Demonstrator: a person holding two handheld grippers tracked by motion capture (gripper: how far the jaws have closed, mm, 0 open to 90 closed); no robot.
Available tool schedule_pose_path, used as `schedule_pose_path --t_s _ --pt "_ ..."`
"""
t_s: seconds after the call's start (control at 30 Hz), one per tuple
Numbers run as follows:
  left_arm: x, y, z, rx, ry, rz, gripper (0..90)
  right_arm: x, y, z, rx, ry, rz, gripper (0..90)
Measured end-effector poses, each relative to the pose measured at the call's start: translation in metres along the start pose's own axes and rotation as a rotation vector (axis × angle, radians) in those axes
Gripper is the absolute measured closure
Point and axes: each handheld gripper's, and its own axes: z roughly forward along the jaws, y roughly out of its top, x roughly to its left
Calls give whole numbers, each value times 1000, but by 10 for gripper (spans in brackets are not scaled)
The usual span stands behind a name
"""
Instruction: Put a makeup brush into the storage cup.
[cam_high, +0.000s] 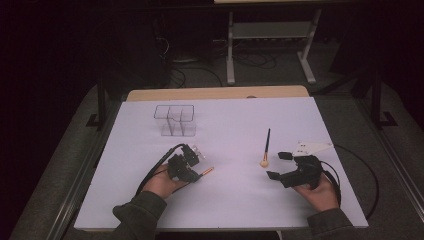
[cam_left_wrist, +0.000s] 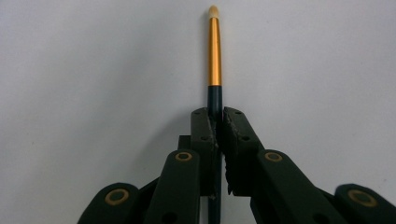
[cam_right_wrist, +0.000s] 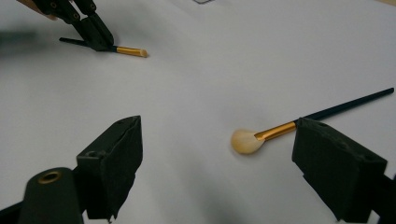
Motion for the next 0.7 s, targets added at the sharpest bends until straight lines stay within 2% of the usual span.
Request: schedule_pose_path --t_s 0.33,0.43,0.7 --pt "2 -2 -8 -48 -25 -23 832 1 0 2 7 5 4 152" --pt "2 -3 -11 -53 -26 -23 832 1 0 4 11 11 4 152" --pt "0 -8 -24 -104 -32 0 832 3 2 5 23 17 4 153"
